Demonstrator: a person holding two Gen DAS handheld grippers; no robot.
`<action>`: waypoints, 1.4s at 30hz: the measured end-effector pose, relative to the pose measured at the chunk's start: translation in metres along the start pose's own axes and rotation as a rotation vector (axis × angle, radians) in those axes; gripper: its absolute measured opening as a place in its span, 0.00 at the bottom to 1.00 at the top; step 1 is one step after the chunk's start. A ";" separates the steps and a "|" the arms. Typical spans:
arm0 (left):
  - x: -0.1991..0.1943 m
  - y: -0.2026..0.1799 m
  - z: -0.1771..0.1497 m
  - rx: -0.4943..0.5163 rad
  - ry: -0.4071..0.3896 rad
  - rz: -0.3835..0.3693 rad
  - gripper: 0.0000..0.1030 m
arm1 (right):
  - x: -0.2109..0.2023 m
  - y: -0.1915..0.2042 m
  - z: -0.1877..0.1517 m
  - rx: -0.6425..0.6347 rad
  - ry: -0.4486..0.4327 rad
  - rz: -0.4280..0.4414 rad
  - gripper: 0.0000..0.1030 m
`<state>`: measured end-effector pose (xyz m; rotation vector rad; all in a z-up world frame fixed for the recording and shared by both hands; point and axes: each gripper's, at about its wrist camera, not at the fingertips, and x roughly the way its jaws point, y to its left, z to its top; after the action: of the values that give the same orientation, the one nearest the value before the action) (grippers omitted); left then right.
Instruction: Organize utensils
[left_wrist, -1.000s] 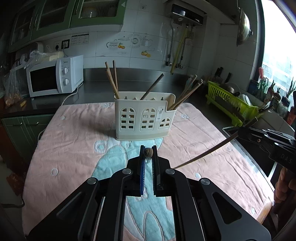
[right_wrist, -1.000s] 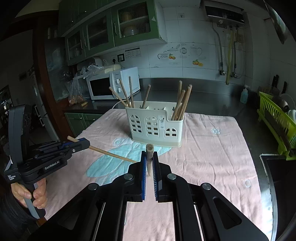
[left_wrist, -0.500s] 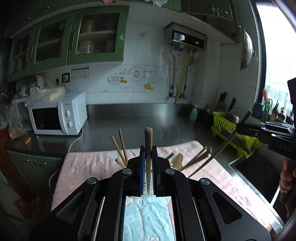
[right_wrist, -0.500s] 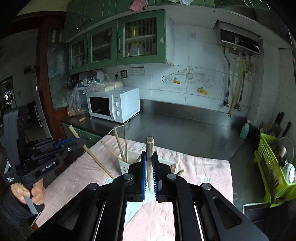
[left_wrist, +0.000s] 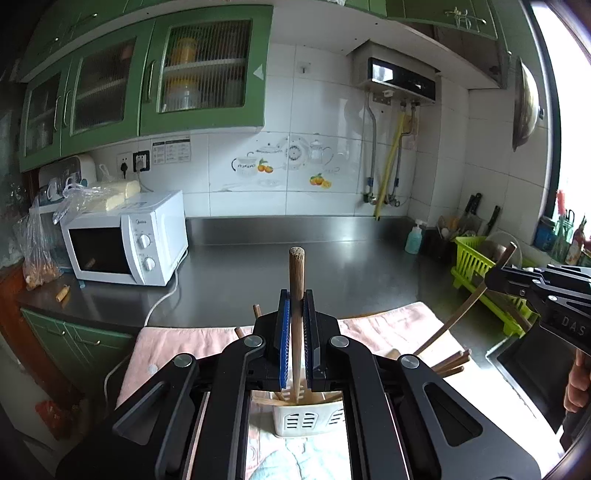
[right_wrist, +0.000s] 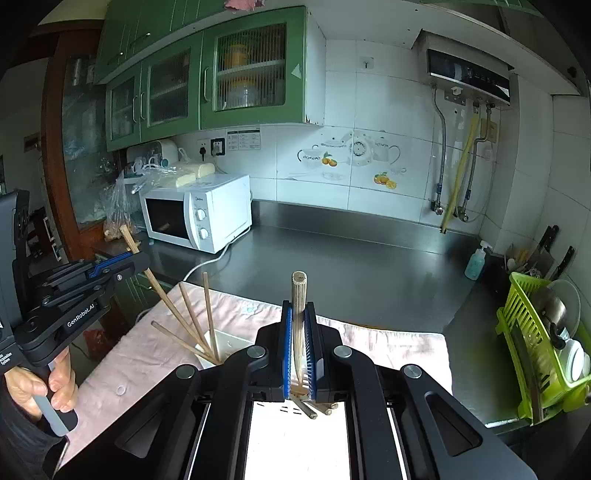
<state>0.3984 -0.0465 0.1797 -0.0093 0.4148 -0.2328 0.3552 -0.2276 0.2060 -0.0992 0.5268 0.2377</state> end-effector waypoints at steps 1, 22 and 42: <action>0.005 0.001 -0.002 -0.005 0.011 0.002 0.05 | 0.005 -0.002 -0.002 0.005 0.009 0.003 0.06; 0.026 0.004 -0.025 -0.002 0.101 -0.017 0.18 | 0.035 -0.009 -0.026 0.038 0.091 0.023 0.13; -0.108 -0.007 -0.107 0.030 0.018 -0.006 0.90 | -0.070 0.039 -0.137 0.020 -0.028 0.008 0.52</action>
<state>0.2583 -0.0248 0.1250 0.0210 0.4290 -0.2451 0.2206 -0.2251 0.1223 -0.0744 0.5016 0.2416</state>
